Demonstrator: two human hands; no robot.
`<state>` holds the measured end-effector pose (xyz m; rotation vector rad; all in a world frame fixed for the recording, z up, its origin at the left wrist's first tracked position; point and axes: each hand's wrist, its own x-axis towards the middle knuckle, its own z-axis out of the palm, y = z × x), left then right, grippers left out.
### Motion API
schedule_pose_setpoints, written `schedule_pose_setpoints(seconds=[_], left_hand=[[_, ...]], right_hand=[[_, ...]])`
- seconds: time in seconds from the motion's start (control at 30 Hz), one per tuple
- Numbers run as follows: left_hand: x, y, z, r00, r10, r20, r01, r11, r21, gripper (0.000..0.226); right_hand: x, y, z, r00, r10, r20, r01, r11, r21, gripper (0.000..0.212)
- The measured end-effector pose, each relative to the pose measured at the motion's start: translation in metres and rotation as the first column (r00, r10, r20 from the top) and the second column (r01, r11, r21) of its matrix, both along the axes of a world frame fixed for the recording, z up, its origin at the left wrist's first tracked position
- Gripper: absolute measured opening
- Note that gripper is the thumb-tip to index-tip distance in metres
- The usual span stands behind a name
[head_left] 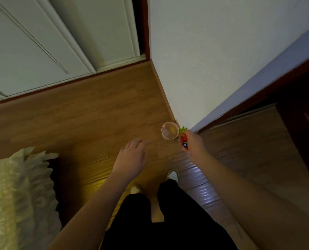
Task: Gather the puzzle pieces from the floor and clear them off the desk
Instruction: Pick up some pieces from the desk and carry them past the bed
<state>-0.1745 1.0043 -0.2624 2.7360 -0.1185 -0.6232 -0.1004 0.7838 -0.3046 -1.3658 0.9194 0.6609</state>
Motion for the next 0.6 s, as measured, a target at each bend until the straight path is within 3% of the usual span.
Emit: schedule_pose_setpoints(seconds=[0.17, 0.43, 0.6], left_hand=[[0.038, -0.013, -0.052, 0.997, -0.074, -0.023, 0.074, 0.997, -0.023, 0.045], [0.105, -0.007, -0.201, 0.976, -0.215, 0.032, 0.216, 0.976, -0.005, 0.043], [0.115, -0.008, -0.296, 0.967, -0.252, 0.048, 0.251, 0.968, 0.008, 0.046]], right_hand=[[0.038, 0.0, -0.063, 1.0, -0.012, -0.022, 0.013, 0.999, 0.031, 0.029], [0.067, 0.003, -0.248, 0.994, -0.007, -0.111, 0.008, 1.0, 0.012, 0.039], [0.08, 0.007, -0.354, 0.98, -0.02, -0.198, 0.014, 0.999, -0.032, 0.028]])
